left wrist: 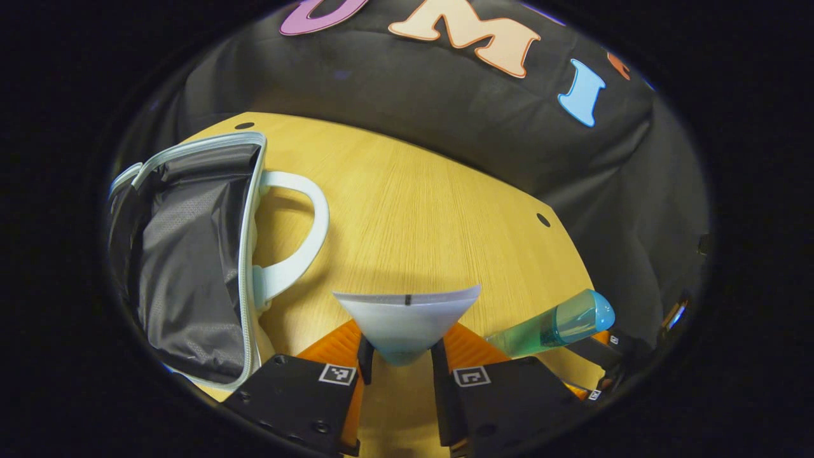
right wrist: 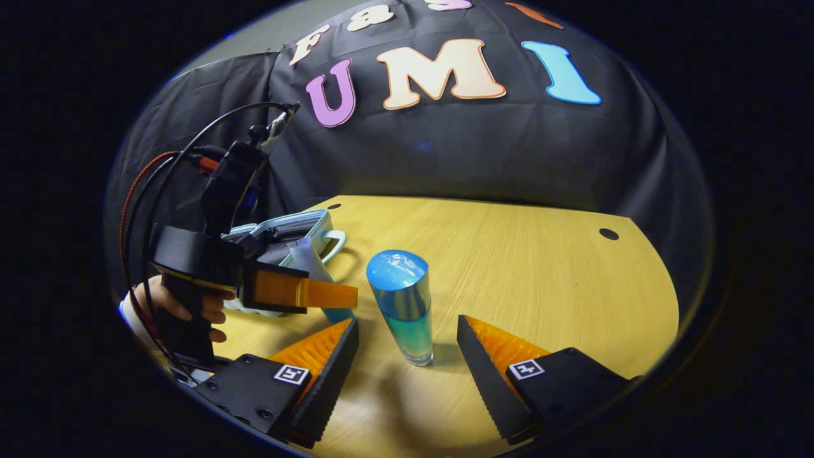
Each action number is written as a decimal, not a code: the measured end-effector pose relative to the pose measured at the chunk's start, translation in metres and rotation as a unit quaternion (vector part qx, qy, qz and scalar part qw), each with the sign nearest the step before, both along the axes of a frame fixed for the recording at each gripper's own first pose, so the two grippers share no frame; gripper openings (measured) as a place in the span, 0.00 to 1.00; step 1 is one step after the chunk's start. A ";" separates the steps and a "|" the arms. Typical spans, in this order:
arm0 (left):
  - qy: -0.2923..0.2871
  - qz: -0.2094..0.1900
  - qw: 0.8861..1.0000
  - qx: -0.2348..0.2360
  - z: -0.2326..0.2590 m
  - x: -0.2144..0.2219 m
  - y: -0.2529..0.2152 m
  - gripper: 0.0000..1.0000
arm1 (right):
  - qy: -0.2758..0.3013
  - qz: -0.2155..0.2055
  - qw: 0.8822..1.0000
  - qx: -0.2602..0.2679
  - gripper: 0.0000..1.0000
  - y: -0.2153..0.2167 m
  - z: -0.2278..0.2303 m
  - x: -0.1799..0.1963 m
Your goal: First open the suitcase, pack the skin care products into it, and then close the suitcase.
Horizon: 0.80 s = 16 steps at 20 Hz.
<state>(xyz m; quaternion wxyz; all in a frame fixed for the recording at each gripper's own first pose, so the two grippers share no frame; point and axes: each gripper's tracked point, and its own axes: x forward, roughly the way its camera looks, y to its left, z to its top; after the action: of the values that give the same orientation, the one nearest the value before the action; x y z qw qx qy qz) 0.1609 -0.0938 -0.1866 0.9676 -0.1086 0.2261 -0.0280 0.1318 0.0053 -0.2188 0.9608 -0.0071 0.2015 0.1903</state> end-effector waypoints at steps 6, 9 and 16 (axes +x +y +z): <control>-0.024 -0.005 1.000 -0.010 0.034 -0.011 0.001 0.40 | 0.006 -0.016 1.000 -0.006 0.82 0.000 -0.016 0.019; -0.044 -0.009 0.999 -0.014 0.066 -0.024 0.008 0.40 | 0.001 -0.025 1.000 -0.004 0.65 0.002 -0.017 0.026; -0.037 0.059 0.998 0.006 0.107 -0.081 0.098 0.40 | -0.003 -0.035 0.999 -0.020 0.40 0.002 -0.020 0.035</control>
<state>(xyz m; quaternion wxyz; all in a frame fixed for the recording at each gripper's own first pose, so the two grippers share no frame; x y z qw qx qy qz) 0.0802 0.0042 -0.0800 0.9760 -0.1152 0.1830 0.0269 0.1671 0.0070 -0.2388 0.9673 -0.0201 0.2022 0.1521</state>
